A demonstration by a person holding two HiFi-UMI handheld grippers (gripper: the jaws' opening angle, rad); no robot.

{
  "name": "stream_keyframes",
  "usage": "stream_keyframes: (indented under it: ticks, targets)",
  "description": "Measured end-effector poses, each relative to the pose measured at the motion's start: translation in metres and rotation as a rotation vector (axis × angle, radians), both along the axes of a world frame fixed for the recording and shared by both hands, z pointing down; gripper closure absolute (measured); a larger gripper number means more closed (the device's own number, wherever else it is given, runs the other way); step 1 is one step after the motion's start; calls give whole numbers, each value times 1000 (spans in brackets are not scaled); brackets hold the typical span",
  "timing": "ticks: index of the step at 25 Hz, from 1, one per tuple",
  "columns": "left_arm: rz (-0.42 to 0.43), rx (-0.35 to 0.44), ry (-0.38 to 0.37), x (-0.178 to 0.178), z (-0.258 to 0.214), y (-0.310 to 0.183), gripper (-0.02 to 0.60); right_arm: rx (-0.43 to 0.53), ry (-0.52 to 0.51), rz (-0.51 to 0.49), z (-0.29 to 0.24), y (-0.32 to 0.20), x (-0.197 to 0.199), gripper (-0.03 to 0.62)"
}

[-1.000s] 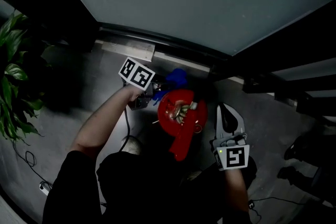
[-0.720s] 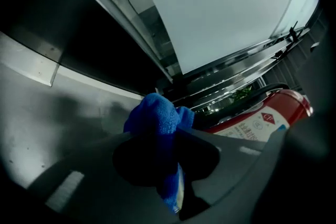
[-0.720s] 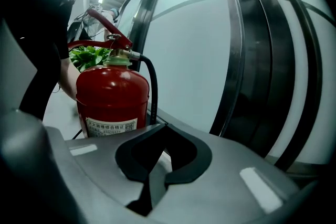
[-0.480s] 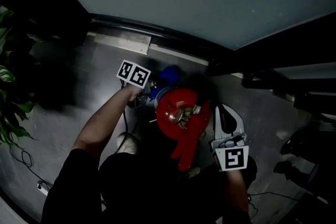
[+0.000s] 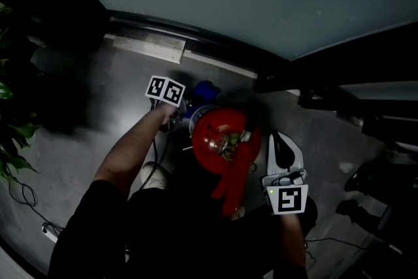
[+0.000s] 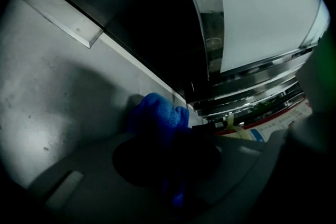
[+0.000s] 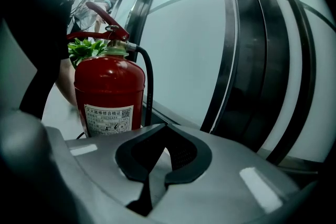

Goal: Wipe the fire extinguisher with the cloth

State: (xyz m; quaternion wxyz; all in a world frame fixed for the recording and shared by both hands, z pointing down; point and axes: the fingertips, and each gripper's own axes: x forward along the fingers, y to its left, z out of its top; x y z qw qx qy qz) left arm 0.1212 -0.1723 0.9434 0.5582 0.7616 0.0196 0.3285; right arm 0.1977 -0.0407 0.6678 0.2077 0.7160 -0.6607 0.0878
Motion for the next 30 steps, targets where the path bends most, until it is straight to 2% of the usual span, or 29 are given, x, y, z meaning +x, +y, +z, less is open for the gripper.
stream_keyframes:
  ticks: [7,10,12,15,19,22,24,27,30]
  targets:
    - [-13,113,-88,-25,15,-2,517,0,-12,-3,4,-5,-1,592]
    - [-3,213,-136,-45,14,-8,517,11,-21,9,4,-7,5,592]
    - [-48,282,-144,-61,3,-19,517,21,-34,16,3,-9,8,592]
    - [-152,344,-108,-81,-27,-38,517,43,-66,14,2,-12,11,592]
    - [-208,419,0,-89,-86,-50,517,98,-88,-18,-6,-20,14,592]
    - [-297,510,132,-89,-156,-60,517,133,-111,-25,-25,-18,25,592]
    - [-351,572,181,-95,-210,-72,517,162,-141,-16,-57,-17,38,592]
    - [-398,634,180,-116,-292,-75,517,185,-201,-24,-124,-3,48,592]
    - [-391,607,143,-150,-363,-61,517,153,-192,-58,-185,10,44,592]
